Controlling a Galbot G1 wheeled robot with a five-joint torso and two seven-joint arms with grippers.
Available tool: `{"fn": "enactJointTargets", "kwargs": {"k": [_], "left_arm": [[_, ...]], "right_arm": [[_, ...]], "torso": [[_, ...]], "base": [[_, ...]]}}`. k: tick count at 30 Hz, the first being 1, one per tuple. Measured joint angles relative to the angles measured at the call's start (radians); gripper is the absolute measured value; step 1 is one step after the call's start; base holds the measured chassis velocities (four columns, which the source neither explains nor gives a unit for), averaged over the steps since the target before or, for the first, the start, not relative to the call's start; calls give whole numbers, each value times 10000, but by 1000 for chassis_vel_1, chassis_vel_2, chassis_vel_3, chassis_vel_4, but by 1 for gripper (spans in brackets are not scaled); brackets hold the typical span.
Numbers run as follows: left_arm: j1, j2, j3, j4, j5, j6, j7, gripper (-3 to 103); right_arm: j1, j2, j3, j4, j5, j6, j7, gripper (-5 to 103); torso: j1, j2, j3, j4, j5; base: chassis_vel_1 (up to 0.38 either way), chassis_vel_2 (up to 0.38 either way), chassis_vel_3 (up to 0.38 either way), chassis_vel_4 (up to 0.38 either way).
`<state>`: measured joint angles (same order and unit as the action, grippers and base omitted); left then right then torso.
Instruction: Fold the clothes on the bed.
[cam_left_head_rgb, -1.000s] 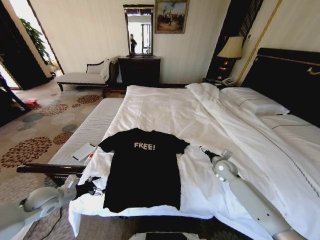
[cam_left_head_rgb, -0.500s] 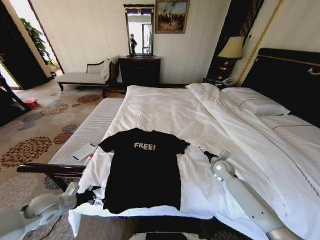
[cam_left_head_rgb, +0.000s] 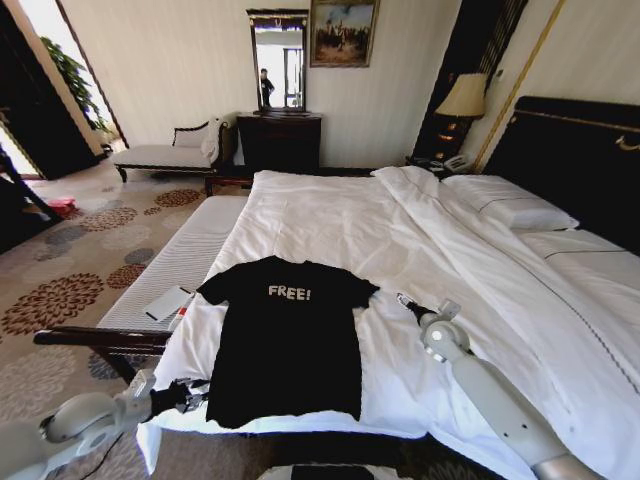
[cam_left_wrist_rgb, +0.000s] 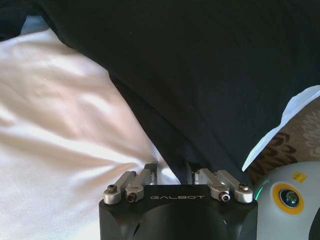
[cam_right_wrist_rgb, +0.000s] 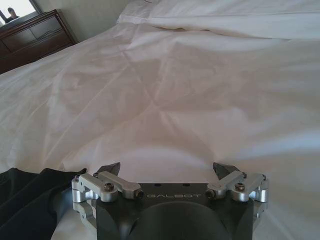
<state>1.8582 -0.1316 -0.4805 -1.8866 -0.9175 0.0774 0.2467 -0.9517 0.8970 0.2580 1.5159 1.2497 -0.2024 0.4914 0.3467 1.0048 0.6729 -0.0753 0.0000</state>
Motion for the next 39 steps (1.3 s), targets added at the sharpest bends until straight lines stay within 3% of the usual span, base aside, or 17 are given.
{"fn": "enactJointTargets", "kwargs": {"k": [1,4,8,19,23,27,34,39], "left_arm": [[-3,14,-21,14,0,-21,24,23],[-4,38,-51,16,1,-45,45,18],[-6,44,-71,-6,18,-66,47,1],[63,110,-80,-42,481,-295,325,0],[120,253,-49,120,1272,-909,640,0],[121,310,-60,205,1456,-1266,869,0],[95,391,-150,508,2061,-2560,1763,0],[99,411,-227,653,2289,-2985,2263,0]], "right_arm": [[8,-2,0,0,0,-1,0,100],[15,0,0,-12,1,-2,-1,100],[17,41,-7,-36,-27,-4,-3,100],[-22,27,16,-4,-79,-6,-5,100],[-16,34,47,-23,-135,-5,-7,100],[3,49,49,-35,-144,-6,-9,100],[27,77,36,-47,-162,-14,-12,100],[27,63,32,-31,-163,-24,-12,100]], "torso": [[0,0,0,0,0],[0,0,0,0,0],[0,0,0,0,0],[0,0,0,1,1],[0,0,0,0,1],[0,0,0,1,1],[0,0,0,0,1],[0,0,0,0,0]], "base": [[0,0,0,0],[0,0,0,0],[0,0,0,0],[0,0,0,0],[0,0,0,0],[0,0,0,0],[0,0,0,0],[0,0,0,0]]}}
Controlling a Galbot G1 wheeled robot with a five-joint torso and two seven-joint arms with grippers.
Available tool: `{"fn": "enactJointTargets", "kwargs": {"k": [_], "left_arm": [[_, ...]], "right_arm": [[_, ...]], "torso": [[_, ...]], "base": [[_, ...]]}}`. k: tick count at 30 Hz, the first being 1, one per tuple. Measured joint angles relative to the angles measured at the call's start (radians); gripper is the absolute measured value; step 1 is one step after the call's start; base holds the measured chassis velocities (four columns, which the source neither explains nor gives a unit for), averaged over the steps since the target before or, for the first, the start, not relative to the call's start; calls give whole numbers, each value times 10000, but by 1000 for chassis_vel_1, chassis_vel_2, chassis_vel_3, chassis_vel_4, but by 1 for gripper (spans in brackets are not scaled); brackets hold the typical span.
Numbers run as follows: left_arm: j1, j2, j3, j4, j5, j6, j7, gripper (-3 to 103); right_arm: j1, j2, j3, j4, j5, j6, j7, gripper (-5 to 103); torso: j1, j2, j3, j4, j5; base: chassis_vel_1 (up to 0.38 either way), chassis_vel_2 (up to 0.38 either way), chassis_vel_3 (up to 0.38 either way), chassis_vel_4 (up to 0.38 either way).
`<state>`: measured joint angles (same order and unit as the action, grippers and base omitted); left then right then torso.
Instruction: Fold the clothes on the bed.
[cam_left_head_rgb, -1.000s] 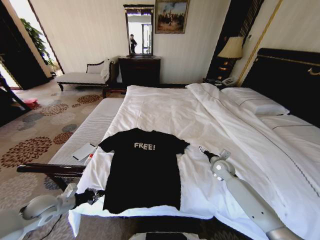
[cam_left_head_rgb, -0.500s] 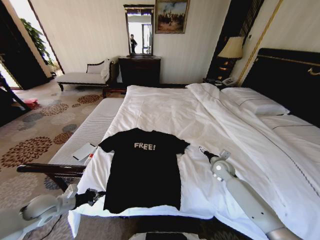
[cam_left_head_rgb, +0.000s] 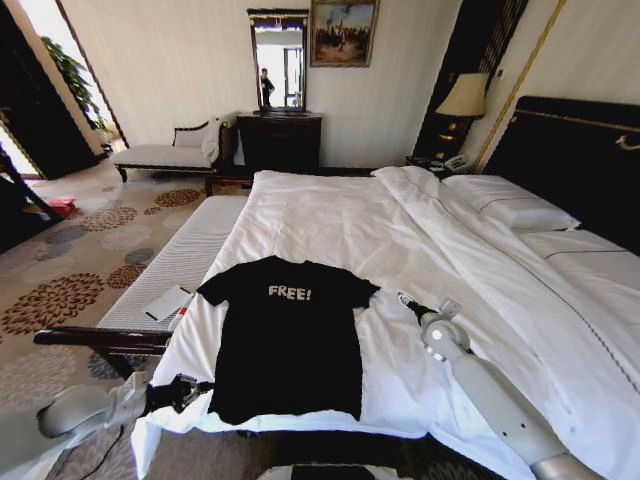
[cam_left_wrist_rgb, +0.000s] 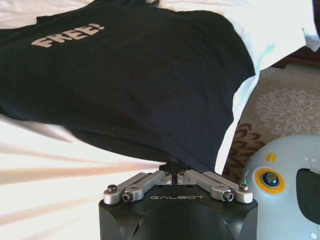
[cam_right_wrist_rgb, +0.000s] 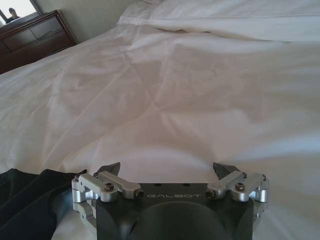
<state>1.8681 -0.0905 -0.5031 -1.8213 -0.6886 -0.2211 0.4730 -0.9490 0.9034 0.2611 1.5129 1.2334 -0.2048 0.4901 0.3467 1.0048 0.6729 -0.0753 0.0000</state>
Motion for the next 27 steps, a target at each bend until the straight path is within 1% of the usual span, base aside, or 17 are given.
{"fn": "enactJointTargets", "kwargs": {"k": [4,8,9,11,12,13,14,15,17,19,21,23,26,27], "left_arm": [[0,12,-19,14,73,-175,148,0],[-27,12,-29,109,72,-177,128,0],[-32,15,-33,171,66,-173,120,-3],[-33,16,-37,277,59,-155,107,7],[-33,16,-37,277,59,-155,107,7],[-29,16,-39,299,58,-142,106,12],[-18,16,-43,294,57,-133,106,12],[-2,15,-53,266,56,-122,108,23],[12,14,-64,214,56,-114,122,23],[48,15,-97,146,97,-112,210,34],[73,46,-129,139,279,-148,332,24],[79,62,-137,143,364,-169,397,24],[81,96,-151,212,636,-259,605,8],[78,102,-159,261,752,-311,667,8]], "right_arm": [[-11,-12,0,17,0,-5,0,100],[-30,-19,3,41,0,-7,3,100],[-35,-20,3,46,0,-8,4,100],[-46,-21,4,49,-2,-9,9,100],[-46,-21,4,49,-2,-9,9,100],[-54,-21,3,50,-12,-10,10,100],[-67,-22,5,52,-21,-10,10,100],[-87,-25,10,59,-25,-10,12,100],[-99,-28,14,69,-29,-10,13,100],[-110,-41,25,88,-32,-10,18,100],[-110,-52,30,117,-32,-10,24,100],[-110,-58,36,128,-32,-10,26,100],[-114,-72,79,145,-28,-10,30,100],[-129,-74,97,146,-28,-11,30,100]], "torso": [[0,0,0,0,-5],[-1,0,0,-1,-1],[-1,0,0,-1,-2],[-1,0,0,0,-1],[-1,0,0,0,-1],[-1,0,0,0,-2],[-1,0,0,1,-2],[-1,0,0,1,-1],[-1,0,0,0,0],[-1,0,0,-1,0],[-1,0,-1,1,0],[-1,0,0,0,0],[-1,0,0,0,0],[-2,0,0,1,0]], "base": [[0,0,0,0],[0,0,0,0],[0,0,0,0],[0,0,0,0],[0,0,0,0],[0,0,0,0],[0,0,0,0],[0,0,0,0],[0,0,0,0],[0,0,0,0],[0,0,0,0],[0,0,0,0],[0,0,0,0],[0,0,0,0]]}}
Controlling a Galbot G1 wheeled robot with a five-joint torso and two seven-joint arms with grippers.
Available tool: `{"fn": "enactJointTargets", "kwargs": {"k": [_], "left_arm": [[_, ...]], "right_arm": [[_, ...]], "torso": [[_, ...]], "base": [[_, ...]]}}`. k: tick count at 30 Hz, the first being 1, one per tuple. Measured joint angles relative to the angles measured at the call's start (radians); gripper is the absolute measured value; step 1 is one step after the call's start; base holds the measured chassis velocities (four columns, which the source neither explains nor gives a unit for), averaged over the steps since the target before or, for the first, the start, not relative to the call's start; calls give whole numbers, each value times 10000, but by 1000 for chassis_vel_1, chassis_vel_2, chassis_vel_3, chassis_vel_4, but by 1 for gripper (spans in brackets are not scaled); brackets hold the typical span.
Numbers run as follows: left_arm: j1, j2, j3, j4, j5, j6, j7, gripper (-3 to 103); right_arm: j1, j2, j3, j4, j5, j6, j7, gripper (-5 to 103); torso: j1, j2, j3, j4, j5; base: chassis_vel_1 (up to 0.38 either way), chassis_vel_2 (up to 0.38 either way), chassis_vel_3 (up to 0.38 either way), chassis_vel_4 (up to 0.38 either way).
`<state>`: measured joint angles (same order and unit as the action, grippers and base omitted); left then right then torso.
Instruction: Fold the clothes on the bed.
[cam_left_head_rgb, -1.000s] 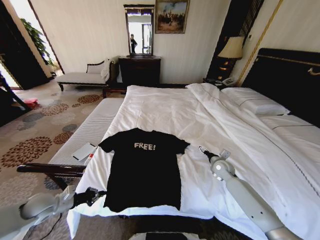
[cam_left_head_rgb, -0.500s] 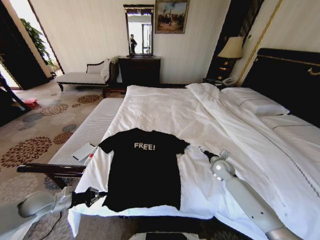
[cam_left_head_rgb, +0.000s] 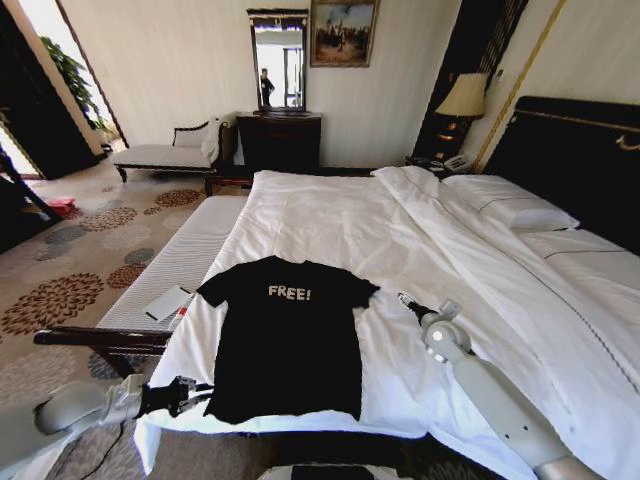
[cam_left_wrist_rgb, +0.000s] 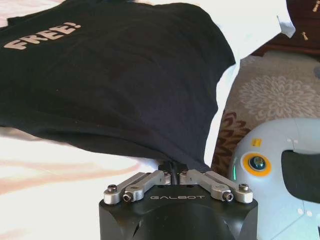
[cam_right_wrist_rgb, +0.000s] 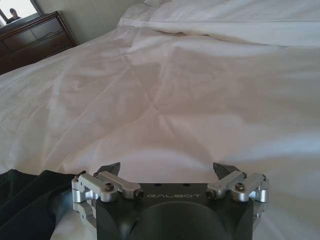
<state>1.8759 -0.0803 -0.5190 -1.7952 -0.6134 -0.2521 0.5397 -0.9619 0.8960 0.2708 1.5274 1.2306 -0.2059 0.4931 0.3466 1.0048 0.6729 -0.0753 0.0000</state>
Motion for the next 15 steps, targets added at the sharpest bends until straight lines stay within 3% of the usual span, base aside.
{"fn": "enactJointTargets", "kwargs": {"k": [1,2,5,15], "left_arm": [[0,0,0,0,0,0,0,8],[-3,4,-13,62,144,-77,70,2],[-10,8,-47,279,493,-334,349,0],[-23,-167,-147,200,555,-469,785,0]], "right_arm": [[0,0,0,0,0,0,0,100],[-19,-2,15,1,0,0,0,100],[-56,-4,48,0,-9,0,0,100],[6,-3,-37,-37,-45,-2,-5,100]], "torso": [[0,0,0,0,0],[0,0,0,0,0],[0,0,0,-1,0],[0,0,0,0,-1]], "base": [[0,0,0,0],[0,0,0,0],[0,0,0,0],[0,0,0,0]]}}
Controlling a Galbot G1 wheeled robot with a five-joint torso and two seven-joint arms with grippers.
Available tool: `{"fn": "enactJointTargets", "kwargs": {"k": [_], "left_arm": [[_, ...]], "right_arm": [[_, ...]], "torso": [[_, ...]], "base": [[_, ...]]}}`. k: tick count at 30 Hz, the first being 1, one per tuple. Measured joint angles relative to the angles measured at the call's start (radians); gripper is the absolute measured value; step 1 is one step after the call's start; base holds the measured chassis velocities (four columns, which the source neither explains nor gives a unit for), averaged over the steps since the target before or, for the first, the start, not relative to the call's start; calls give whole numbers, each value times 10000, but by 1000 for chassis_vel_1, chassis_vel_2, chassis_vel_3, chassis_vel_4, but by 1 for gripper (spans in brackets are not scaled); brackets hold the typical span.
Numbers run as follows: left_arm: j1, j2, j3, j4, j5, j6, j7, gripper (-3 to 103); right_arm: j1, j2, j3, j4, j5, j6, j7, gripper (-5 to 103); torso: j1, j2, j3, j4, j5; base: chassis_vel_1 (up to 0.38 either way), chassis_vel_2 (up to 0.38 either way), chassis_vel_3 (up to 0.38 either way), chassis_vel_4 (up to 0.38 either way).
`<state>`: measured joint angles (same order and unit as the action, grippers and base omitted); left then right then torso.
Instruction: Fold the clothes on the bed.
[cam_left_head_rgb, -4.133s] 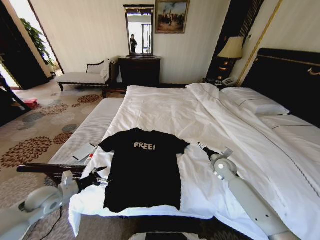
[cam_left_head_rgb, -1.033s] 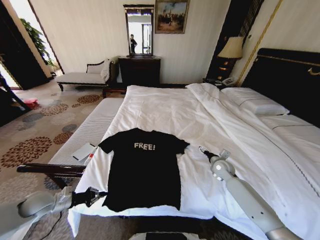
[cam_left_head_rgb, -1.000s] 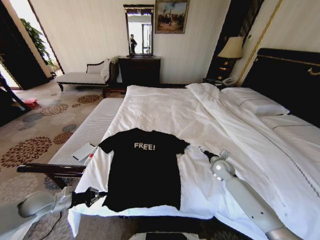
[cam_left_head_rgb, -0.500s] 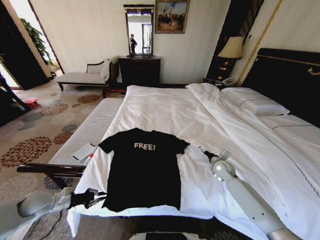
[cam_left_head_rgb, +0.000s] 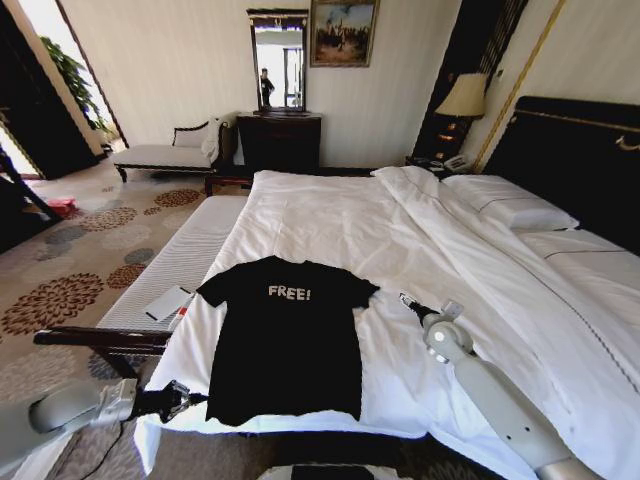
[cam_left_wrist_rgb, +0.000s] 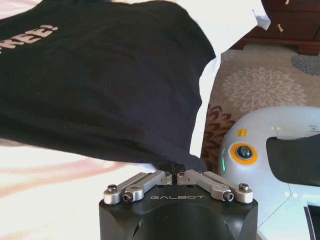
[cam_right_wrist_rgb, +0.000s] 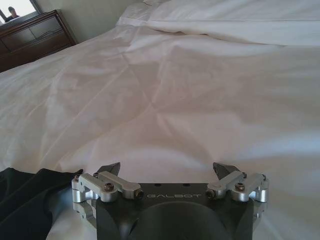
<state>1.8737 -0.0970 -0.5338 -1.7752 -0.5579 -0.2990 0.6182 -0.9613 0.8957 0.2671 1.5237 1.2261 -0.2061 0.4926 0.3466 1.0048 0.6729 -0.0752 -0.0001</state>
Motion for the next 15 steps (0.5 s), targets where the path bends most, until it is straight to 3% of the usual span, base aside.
{"fn": "enactJointTargets", "kwargs": {"k": [8,15], "left_arm": [[-101,-65,-201,129,31,-443,1323,0],[-138,-147,-224,217,114,-470,1538,0]], "right_arm": [[82,-23,-86,35,27,-15,0,100],[62,-76,-85,75,35,-20,1,100]], "torso": [[1,0,0,-1,1],[1,0,0,-1,0]], "base": [[0,0,0,0],[0,0,0,0]]}}
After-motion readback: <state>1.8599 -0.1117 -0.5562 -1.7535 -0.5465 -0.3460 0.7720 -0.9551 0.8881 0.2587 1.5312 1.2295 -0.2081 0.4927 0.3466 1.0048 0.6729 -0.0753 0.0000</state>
